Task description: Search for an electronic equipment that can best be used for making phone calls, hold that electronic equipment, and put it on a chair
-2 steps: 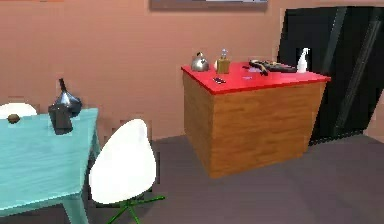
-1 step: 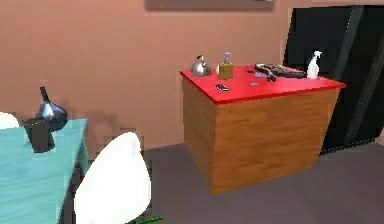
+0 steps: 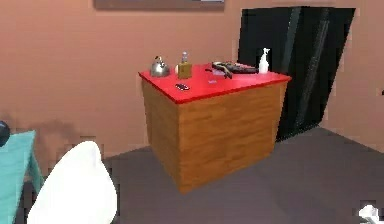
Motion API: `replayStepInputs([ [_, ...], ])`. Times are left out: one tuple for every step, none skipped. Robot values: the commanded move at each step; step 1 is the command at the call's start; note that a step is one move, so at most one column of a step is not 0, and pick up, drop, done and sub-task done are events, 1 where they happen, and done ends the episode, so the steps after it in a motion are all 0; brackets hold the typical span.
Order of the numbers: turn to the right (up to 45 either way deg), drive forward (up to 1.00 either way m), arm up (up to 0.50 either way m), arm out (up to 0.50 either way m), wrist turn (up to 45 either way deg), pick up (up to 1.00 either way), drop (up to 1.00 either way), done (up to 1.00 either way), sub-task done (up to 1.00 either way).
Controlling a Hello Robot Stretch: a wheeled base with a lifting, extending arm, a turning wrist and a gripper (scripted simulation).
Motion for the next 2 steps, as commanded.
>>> replayStepInputs([
  [0.0,0.55,0.0,0.0,0.0,0.0,0.0,0.0,0.0],
  [-45.0,0.0,0.0,0.0,0.0,0.0,0.0,0.0,0.0],
])
